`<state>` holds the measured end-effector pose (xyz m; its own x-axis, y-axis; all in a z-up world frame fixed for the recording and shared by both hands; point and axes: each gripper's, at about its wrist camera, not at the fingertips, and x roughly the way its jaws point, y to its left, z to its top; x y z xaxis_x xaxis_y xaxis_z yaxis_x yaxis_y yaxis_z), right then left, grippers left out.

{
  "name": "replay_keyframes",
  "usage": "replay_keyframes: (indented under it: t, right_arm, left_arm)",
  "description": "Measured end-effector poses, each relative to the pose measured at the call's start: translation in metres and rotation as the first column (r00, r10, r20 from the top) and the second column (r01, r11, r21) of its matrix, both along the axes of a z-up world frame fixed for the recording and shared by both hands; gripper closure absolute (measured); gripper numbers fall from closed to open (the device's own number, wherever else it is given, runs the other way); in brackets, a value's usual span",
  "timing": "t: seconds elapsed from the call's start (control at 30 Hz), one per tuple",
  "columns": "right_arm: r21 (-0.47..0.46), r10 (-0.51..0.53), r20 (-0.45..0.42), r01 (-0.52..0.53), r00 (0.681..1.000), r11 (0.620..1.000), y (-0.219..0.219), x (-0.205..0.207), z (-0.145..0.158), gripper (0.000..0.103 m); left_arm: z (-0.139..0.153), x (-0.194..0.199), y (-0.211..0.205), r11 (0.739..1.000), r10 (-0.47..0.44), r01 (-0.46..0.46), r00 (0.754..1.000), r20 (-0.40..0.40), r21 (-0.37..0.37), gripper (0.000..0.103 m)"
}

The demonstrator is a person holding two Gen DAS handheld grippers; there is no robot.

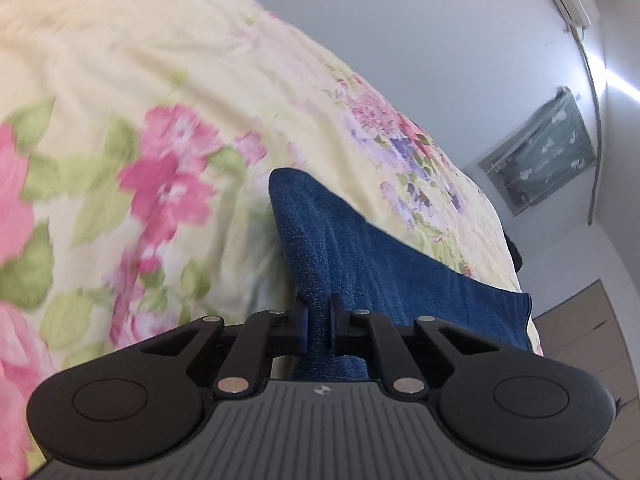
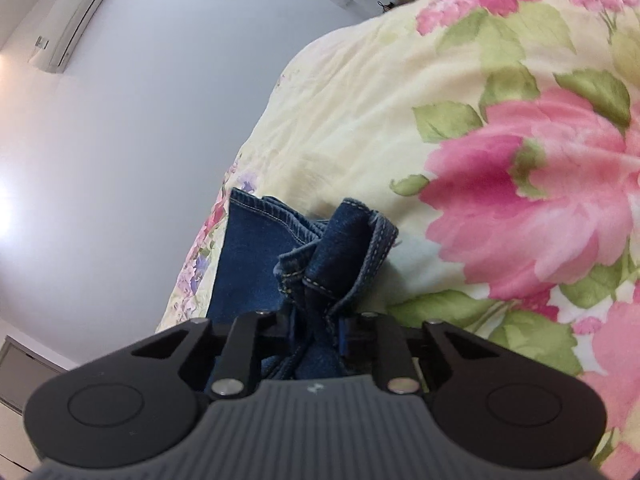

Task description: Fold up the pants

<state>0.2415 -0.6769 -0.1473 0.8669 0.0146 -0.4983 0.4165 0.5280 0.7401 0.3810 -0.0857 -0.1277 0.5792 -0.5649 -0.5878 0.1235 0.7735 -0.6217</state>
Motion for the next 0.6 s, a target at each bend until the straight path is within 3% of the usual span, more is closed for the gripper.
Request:
replay_keyframes:
  t: [0.2,0.3,0.47,0.6]
  right_arm:
    - [-0.092,0.040,-0.060,-0.046,0.997,0.995,0.033,0.006,0.059,0.095]
    - [-0.101,0.084,-0.079,-0.092,0.993,0.991,0.064,-0.001,0.075,0.096]
    - [-0.019,0.152,-0.065,-0.153,0.986,0.988,0.127,-0.029,0.069,0.096]
    - [0.093,0.213,-0.027,-0.210,0.977,0.973,0.186,-0.060,0.047,0.095]
  left_arm:
    - [0.055,0.005,0.004,0.995,-0.061,0.056,0.997,0.057,0.084,0.094]
    - [0.080,-0.002,0.030,0.990,-0.072,0.061,0.994,0.081,0.127,0.094]
    - [0.111,-0.024,0.106,0.974,-0.081,0.064,0.994,0.074,0.217,0.094]
    - [0.114,-0.056,0.163,0.962,-0.042,0.024,0.997,0.061,0.272,0.094]
